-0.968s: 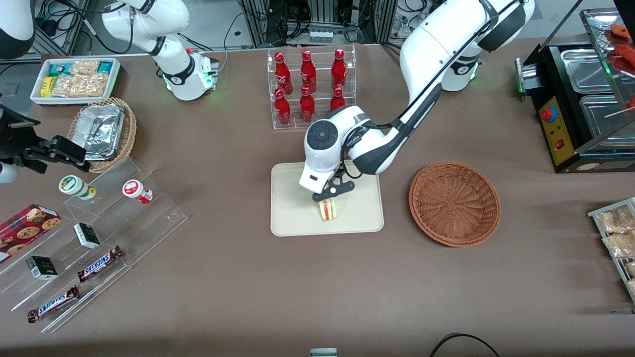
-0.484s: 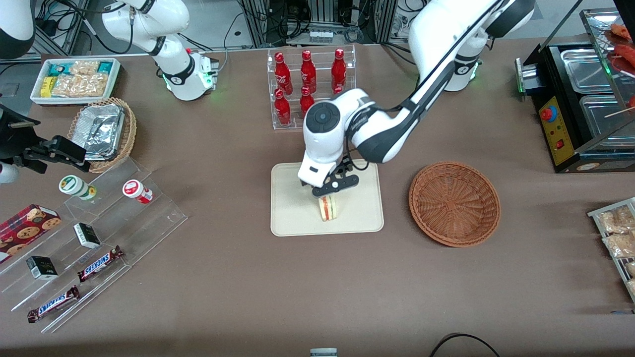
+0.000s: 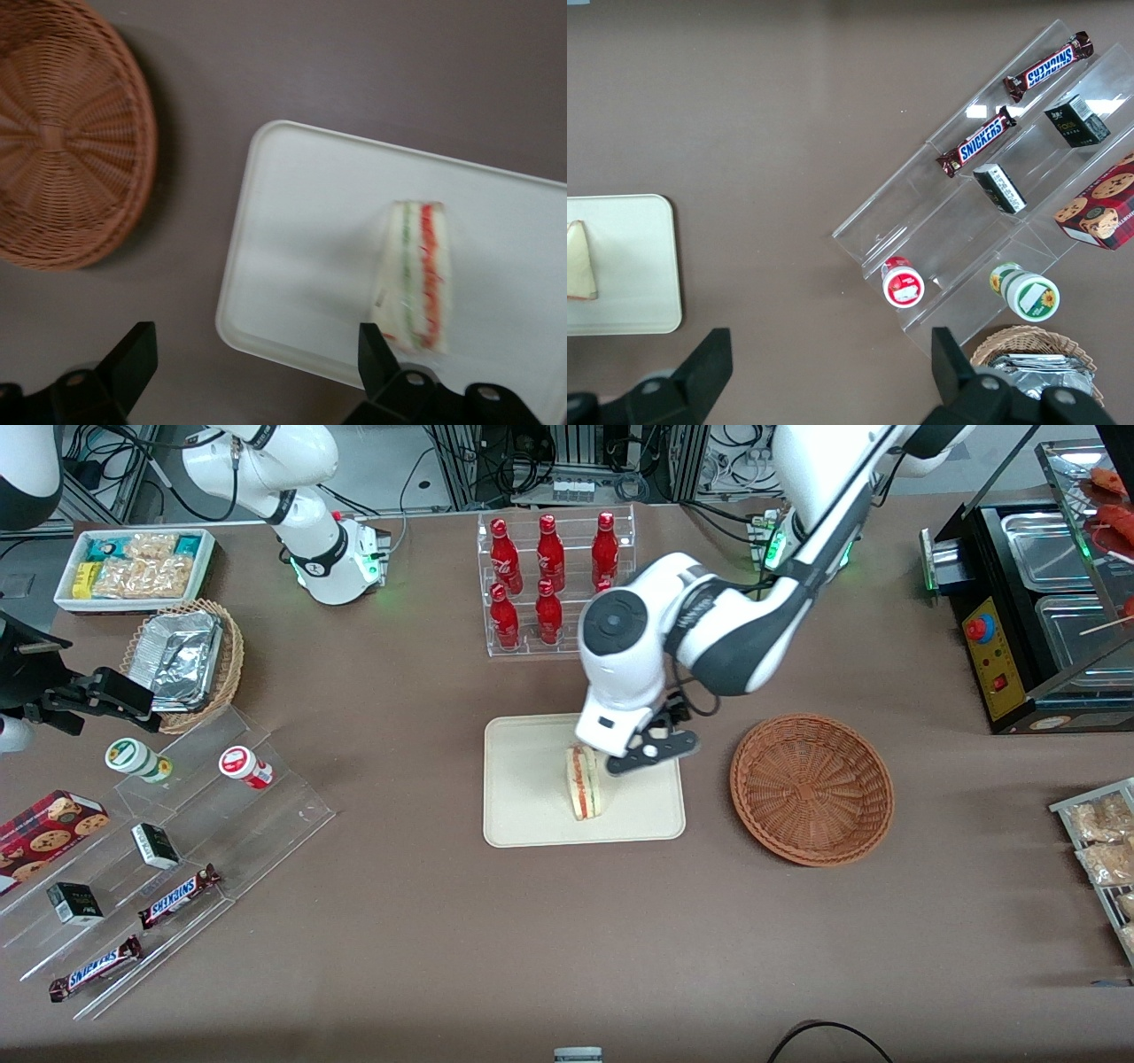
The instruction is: Place sandwich from basket to tray
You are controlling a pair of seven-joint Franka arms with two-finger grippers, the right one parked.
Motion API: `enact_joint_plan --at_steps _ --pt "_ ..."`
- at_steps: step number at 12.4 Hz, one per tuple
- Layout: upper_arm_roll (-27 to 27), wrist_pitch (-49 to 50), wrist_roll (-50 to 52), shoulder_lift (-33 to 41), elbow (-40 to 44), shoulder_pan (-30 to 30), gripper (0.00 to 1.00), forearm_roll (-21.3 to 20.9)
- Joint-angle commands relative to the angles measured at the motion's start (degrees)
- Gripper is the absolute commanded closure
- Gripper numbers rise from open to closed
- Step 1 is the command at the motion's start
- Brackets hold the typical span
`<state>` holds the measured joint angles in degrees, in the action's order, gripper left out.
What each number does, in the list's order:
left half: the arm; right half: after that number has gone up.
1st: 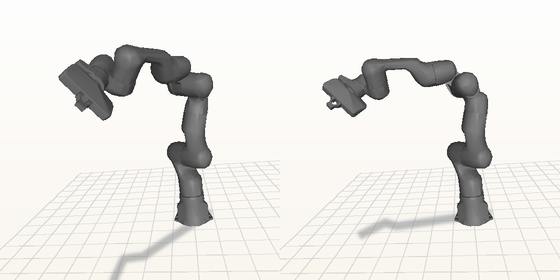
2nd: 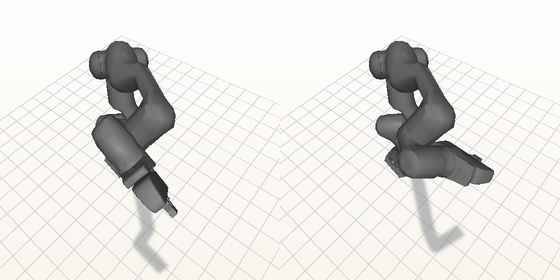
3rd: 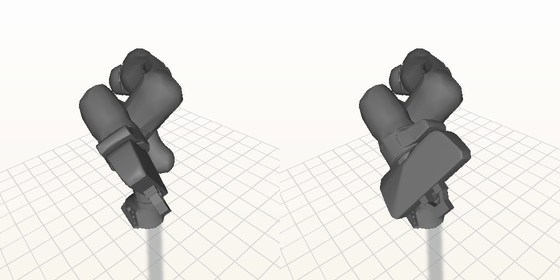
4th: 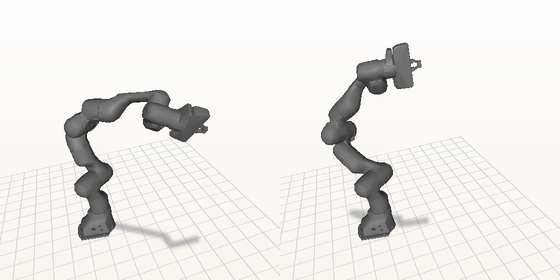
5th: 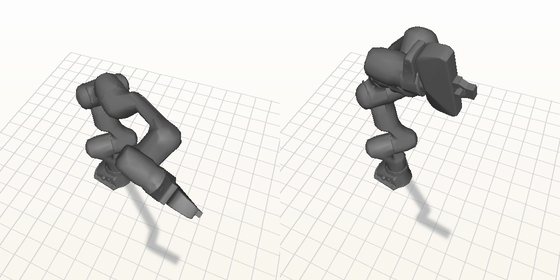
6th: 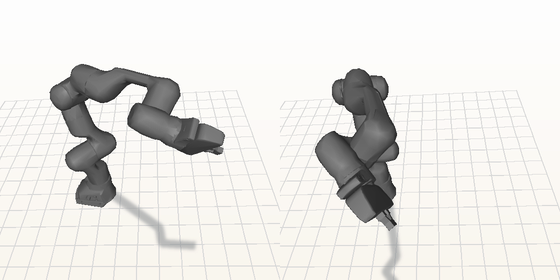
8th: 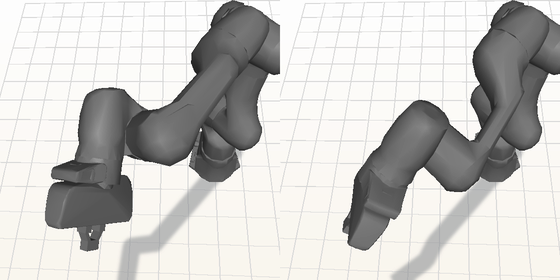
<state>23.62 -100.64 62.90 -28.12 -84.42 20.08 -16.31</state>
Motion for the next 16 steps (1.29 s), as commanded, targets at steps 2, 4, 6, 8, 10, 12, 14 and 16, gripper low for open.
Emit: enact_joint_plan --at_steps 2,4,6,8,10,12,14,16 --pt "0.3 2.9 -8.4 4.2 -3.3 -6.4 0.0 0.1" --pt "0.5 3.3 -14.0 7.2 -6.1 -10.7 0.0 0.8" --pt "0.5 3.3 -19.2 10.2 -8.8 -14.2 0.0 2.2" --pt "0.5 3.6 -24.3 13.5 -11.4 -17.5 0.0 4.3" --pt "0.4 6.8 -30.6 16.2 -12.5 -21.0 0.0 5.8" --pt "0.1 9.3 -38.1 18.8 -13.0 -24.1 0.0 8.4" --pt "-2.8 11.7 -44.5 21.5 -13.5 -24.6 0.0 10.9" --pt "-6.0 14.4 -50.4 24.2 -13.5 -24.5 0.0 13.0"
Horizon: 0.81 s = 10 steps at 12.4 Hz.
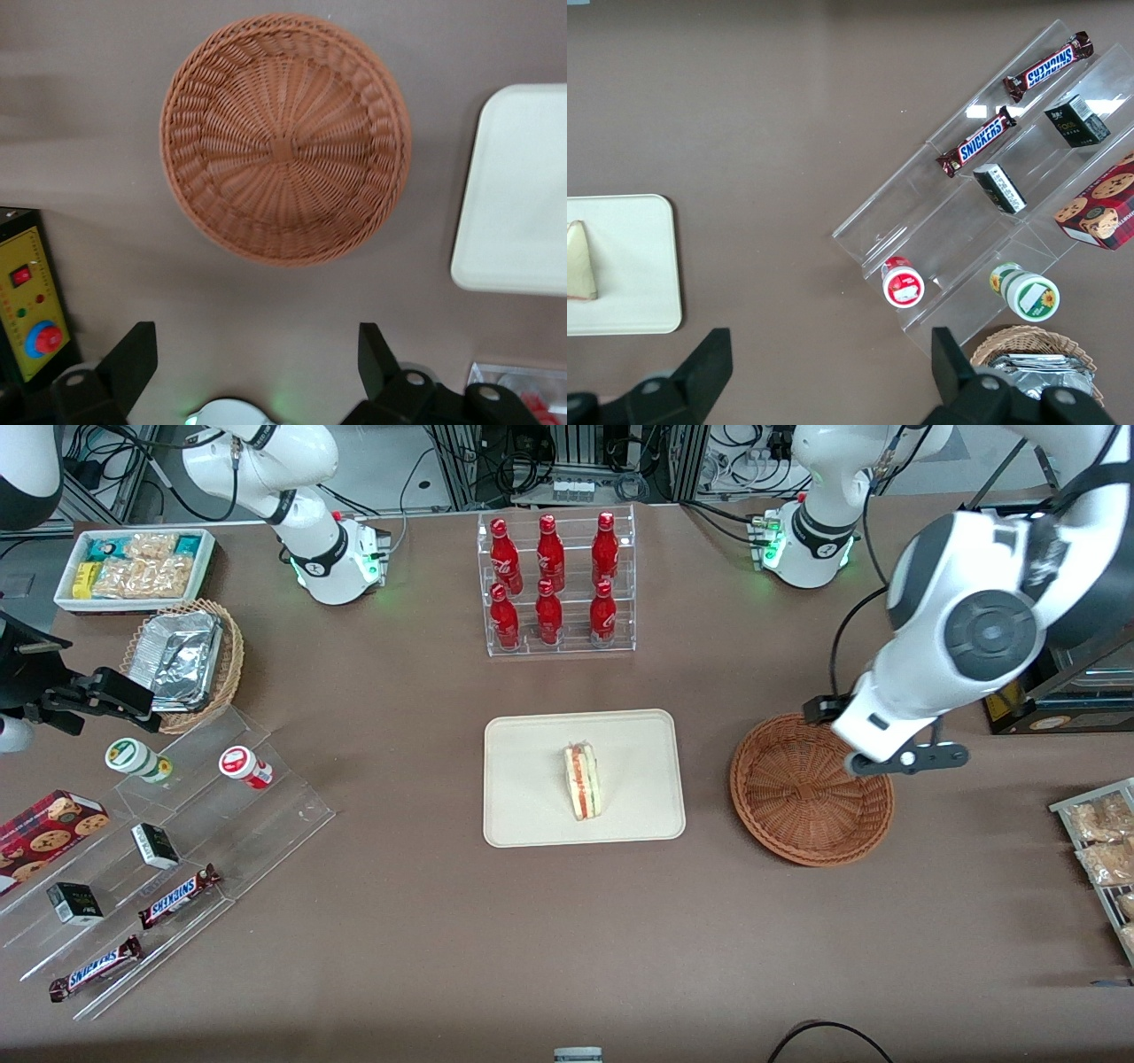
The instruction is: Place sandwich from basket to tray
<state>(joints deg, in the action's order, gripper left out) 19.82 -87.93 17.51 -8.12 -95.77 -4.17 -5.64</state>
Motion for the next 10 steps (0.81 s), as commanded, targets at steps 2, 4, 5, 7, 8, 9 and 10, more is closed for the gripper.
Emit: enact_joint_plan --at_steps 2,4,5,7,8,9,10 --pt "-5.2 4.2 -11.4 5.8 -1.9 -0.1 0.0 3.2" --pt "-9.5 6.1 -16.0 7.1 -1.6 1.2 0.0 3.9" --pt "-11.5 6.7 -17.8 7.7 -1.4 1.7 0.0 4.3" --pt "-15.1 9.2 -20.7 8.3 0.1 2.9 0.0 4.3" --pt "-16.6 10.0 -21.9 8.4 1.3 3.4 0.0 4.3" --pt "-17.2 10.1 -22.2 8.7 1.8 3.3 0.0 4.3" --pt "-18.0 10.0 -22.3 9.0 2.2 3.3 0.0 4.2"
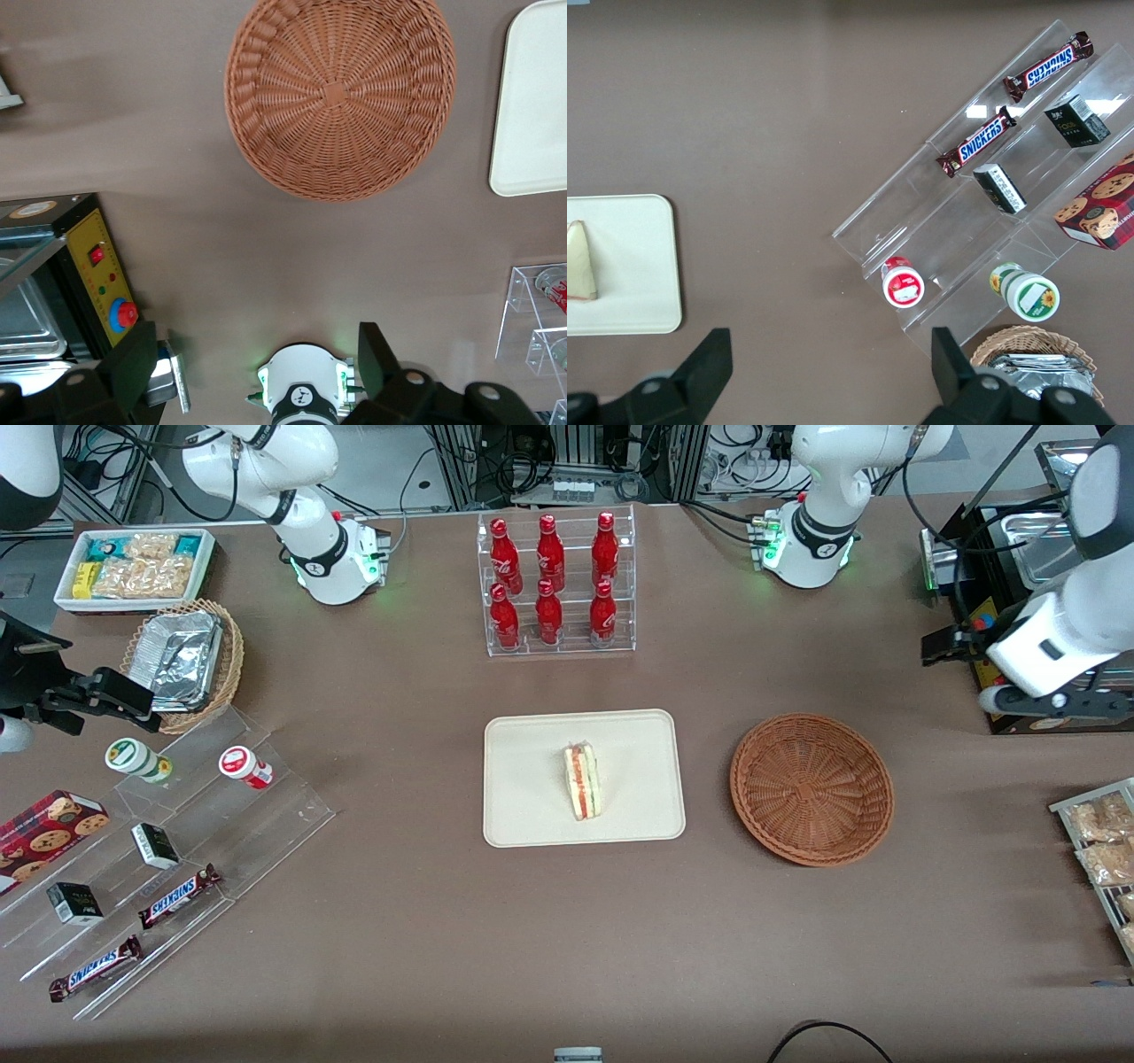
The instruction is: Place sandwich from basket to tray
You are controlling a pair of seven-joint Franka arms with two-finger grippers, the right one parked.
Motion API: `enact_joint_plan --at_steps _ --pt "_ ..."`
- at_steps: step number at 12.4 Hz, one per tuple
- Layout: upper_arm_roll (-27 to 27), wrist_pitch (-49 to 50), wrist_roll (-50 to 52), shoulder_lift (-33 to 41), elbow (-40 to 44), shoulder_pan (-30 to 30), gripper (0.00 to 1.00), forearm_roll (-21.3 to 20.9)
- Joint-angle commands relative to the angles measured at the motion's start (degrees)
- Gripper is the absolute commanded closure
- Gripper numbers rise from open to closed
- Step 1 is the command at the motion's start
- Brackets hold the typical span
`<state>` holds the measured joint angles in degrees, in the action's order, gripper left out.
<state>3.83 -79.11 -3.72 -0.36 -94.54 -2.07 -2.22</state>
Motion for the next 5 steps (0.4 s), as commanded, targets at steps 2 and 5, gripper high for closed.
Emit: enact_joint_plan --at_steps 2,5 --pt "-2.5 0.7 -1.1 1.3 1.4 1.2 0.0 0.4" --pt "-2.5 -0.8 -1.0 1.3 1.4 1.3 0.0 0.3"
